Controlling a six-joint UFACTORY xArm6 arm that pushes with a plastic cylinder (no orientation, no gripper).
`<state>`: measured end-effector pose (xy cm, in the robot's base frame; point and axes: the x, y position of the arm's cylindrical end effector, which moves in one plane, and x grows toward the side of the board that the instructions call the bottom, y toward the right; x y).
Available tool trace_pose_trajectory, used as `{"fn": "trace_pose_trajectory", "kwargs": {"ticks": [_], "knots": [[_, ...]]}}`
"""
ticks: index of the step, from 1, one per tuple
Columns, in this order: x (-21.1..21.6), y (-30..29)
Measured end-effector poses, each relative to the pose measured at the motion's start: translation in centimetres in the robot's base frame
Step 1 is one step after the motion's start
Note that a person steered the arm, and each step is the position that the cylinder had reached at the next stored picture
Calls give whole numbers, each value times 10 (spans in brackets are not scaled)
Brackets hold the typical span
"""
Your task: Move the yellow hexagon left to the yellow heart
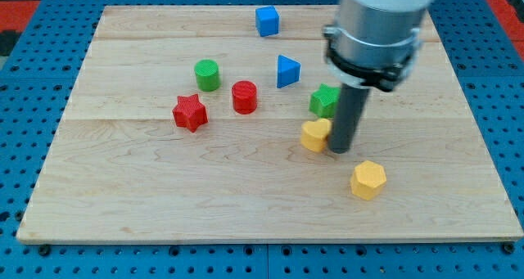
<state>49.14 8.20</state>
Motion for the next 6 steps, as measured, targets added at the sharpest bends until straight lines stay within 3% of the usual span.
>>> {"fn": "trace_pose_trajectory", "kwargs": {"ticks": [1,2,3,4,6], "knots": [[8,6],[8,61],[46,85],[71,60],[29,-49]]}}
